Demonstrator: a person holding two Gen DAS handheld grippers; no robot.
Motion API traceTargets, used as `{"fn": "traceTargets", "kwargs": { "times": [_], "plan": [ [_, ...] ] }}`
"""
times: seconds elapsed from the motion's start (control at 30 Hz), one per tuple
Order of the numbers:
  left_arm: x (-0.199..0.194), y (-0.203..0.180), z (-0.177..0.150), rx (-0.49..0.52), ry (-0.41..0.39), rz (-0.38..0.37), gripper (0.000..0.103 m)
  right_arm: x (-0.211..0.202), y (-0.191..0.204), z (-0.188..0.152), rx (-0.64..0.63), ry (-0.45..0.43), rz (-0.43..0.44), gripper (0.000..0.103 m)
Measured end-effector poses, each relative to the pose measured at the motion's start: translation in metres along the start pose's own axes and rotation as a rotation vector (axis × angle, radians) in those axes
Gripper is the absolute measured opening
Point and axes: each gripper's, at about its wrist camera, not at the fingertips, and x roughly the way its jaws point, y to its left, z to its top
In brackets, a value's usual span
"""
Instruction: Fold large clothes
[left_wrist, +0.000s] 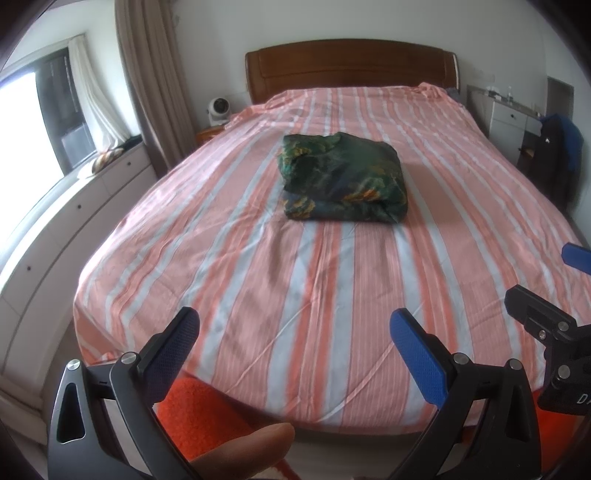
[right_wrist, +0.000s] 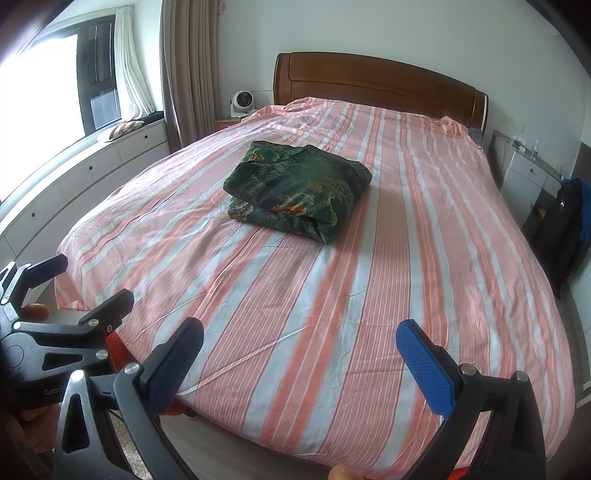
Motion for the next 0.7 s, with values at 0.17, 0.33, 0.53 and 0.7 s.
{"fn": "traceTargets", "kwargs": {
  "times": [0.17,0.33,0.53,0.7],
  "plan": [
    [0.0000,0.0000,0.0001,0.002,-0.001,-0.001,0.103,0.0002,0.0001,0.0001,-0.001,0.001,-0.001,0.103],
    [-0.0001,0.0001,0.0012,0.005,-0.004,0.004,0.103,0.0008,0.0010,0.0005,0.001,-0.001,-0.005,0.103],
    [0.0002,0.0017,0.0040,0.004,-0.005,0.009,0.103,0.0012,0.0008,0.0022,0.007,-0.003,-0.011,0.103],
    [0.0003,0.0023,0.0044,0.005,-0.006,0.008,0.103,0.0027,-0.0007,0.0033,0.012,0.000,-0.021,0.103]
  ]
}}
